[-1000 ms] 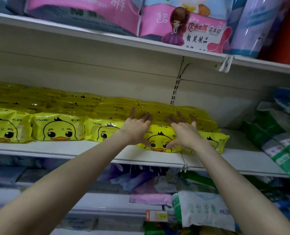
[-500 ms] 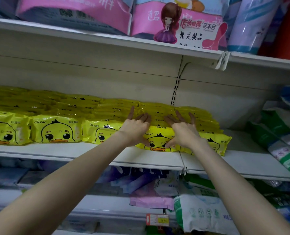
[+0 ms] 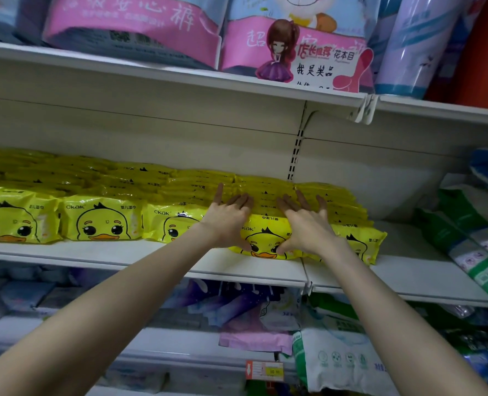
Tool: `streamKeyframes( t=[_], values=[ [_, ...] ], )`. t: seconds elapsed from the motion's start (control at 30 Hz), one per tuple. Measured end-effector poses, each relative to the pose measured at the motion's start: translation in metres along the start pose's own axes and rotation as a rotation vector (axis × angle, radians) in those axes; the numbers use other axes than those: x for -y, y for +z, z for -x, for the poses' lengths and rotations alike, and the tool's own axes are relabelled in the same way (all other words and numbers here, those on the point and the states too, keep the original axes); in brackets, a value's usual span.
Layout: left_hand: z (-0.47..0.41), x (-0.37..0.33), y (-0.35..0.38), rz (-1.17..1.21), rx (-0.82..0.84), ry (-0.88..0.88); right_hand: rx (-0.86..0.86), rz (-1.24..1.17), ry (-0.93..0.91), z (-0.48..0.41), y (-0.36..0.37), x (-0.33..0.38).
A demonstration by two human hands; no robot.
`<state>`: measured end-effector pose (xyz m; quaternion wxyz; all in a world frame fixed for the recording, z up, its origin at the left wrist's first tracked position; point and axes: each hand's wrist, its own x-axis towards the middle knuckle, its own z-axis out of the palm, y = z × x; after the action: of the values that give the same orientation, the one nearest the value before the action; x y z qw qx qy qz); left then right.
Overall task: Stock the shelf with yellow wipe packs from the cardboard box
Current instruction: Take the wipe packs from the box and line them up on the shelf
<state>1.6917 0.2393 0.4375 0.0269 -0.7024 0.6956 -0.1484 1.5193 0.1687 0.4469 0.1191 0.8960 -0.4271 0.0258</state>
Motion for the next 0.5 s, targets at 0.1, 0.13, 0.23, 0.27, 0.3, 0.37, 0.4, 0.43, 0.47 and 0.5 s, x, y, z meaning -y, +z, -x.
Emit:
streamKeyframes(
  t=[0.1,0.13,0.23,0.27,0.3,0.37,0.4,0.43,0.47,0.5],
  values=[
    [0.004,0.009,-0.003,0.093,0.009,-0.043,-0.021,-0.051,-0.013,0.005,-0.001,0.003],
    [0.008,0.016,-0.004,0.114,0.010,-0.059,-0.028,-0.079,-0.021,0.006,-0.002,0.005],
    [0.025,0.042,-0.004,0.142,0.013,-0.104,-0.057,-0.141,-0.054,0.006,-0.008,0.020],
    [0.032,0.051,-0.004,0.145,0.018,-0.115,-0.065,-0.152,-0.068,0.005,-0.011,0.028],
    [0.040,0.060,-0.003,0.144,0.019,-0.124,-0.077,-0.159,-0.085,0.004,-0.013,0.037],
    [0.051,0.075,0.000,0.145,0.021,-0.126,-0.098,-0.176,-0.105,0.002,-0.017,0.054],
    [0.055,0.082,0.002,0.148,0.025,-0.116,-0.102,-0.191,-0.108,0.000,-0.018,0.063],
    [0.057,0.087,0.005,0.151,0.029,-0.104,-0.100,-0.205,-0.108,0.000,-0.019,0.071],
    [0.059,0.091,0.007,0.150,0.034,-0.090,-0.098,-0.210,-0.108,-0.002,-0.018,0.078],
    [0.059,0.093,0.008,0.151,0.040,-0.076,-0.095,-0.207,-0.105,-0.002,-0.017,0.084]
  ],
)
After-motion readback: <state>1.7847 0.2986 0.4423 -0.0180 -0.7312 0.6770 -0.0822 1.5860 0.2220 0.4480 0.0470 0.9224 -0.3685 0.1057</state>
